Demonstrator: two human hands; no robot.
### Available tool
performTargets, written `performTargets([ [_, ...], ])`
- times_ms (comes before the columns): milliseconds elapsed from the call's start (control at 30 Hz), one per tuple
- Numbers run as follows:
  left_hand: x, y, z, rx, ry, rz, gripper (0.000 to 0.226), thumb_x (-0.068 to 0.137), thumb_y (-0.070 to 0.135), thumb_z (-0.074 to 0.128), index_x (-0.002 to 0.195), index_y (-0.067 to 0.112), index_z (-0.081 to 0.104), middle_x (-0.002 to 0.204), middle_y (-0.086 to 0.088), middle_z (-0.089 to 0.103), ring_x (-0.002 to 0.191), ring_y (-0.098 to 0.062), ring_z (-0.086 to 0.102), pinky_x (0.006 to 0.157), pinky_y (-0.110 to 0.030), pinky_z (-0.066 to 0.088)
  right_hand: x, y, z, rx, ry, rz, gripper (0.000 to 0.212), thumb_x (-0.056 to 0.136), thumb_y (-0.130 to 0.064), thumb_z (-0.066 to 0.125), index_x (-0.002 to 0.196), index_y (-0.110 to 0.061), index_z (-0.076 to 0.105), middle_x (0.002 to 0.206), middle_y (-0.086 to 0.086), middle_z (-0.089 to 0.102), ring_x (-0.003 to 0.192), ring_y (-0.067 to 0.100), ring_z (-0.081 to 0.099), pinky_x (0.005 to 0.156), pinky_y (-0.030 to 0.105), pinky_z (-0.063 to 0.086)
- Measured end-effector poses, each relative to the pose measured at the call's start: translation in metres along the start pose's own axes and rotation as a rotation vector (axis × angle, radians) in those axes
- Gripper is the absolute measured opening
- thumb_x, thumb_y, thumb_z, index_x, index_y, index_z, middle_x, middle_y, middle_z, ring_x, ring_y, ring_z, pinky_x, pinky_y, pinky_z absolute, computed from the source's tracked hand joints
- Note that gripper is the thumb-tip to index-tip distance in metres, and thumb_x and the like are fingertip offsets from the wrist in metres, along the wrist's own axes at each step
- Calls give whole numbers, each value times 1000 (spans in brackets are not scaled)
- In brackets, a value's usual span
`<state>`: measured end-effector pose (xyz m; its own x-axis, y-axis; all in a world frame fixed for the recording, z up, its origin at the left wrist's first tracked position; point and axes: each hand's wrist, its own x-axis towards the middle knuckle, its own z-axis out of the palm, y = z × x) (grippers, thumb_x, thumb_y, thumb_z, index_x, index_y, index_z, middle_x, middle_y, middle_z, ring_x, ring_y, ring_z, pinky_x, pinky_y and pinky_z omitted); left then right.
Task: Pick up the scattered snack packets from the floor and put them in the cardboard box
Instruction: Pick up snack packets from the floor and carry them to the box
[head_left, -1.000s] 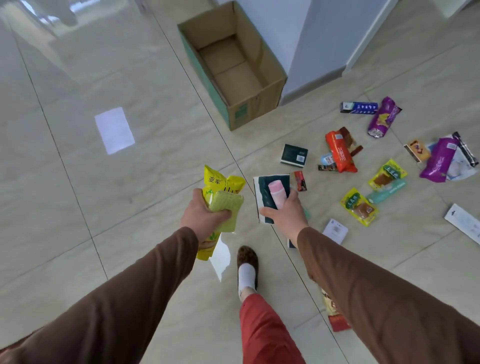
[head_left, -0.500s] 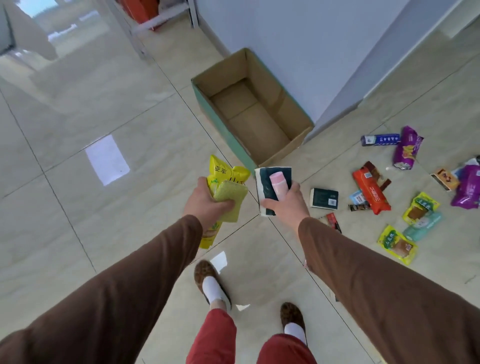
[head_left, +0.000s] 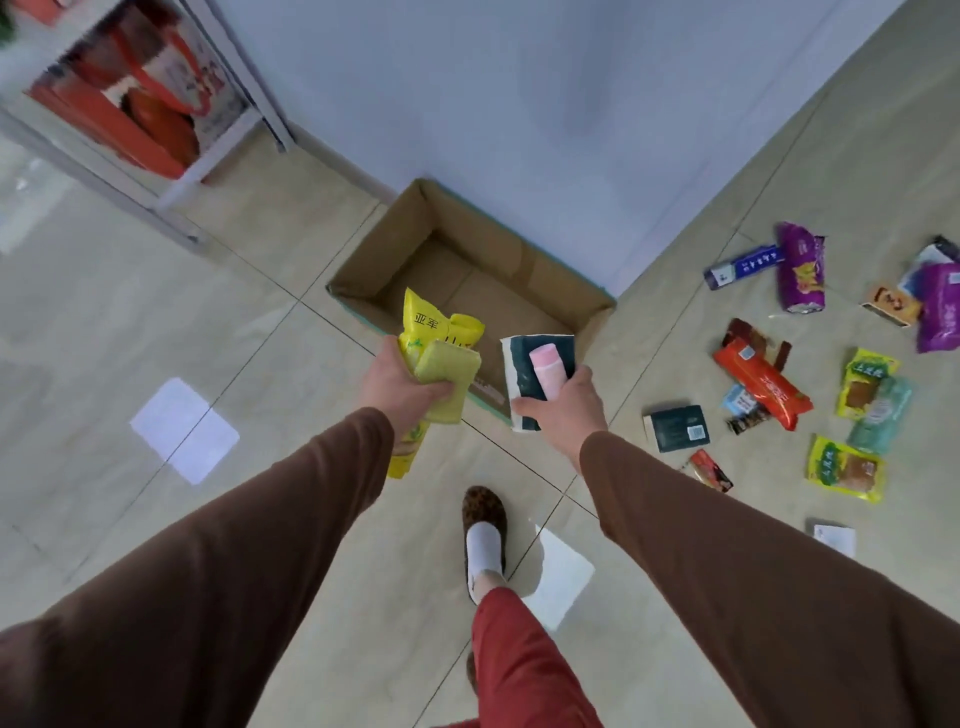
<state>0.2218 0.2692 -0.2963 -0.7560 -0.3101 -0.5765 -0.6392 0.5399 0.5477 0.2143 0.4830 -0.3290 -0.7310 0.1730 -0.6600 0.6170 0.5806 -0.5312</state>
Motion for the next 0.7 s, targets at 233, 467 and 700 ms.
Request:
performTargets([
  [233, 112, 35, -21, 180, -88, 67, 64, 68, 44, 81, 106, 18, 38, 103, -4, 60, 92, -29, 60, 77, -38, 48, 66, -56, 34, 151, 15, 130, 98, 53, -43, 87, 134, -13, 39, 124, 6, 58, 112, 31, 61, 97, 51, 52],
  [467, 205, 50, -26, 356, -190, 143, 66, 71, 48, 79, 111, 15, 38, 111, -6, 59, 95, -29, 58, 78, -38, 48, 114, -89, 66, 204, 125, 275, 92, 65, -45, 87, 136, -10, 39, 129, 11, 55, 113, 32, 59, 97, 48, 51],
  [700, 254, 51, -45, 523, -257, 361, 92, 77, 52, 76, 150, 15, 33, 147, -10, 45, 133, -30, 45, 108, -43, 40, 117, -112, 75, -23, 219, 228, 78, 86, -41, 72, 147, -8, 37, 143, 15, 47, 128, 33, 49, 106, 43, 44],
])
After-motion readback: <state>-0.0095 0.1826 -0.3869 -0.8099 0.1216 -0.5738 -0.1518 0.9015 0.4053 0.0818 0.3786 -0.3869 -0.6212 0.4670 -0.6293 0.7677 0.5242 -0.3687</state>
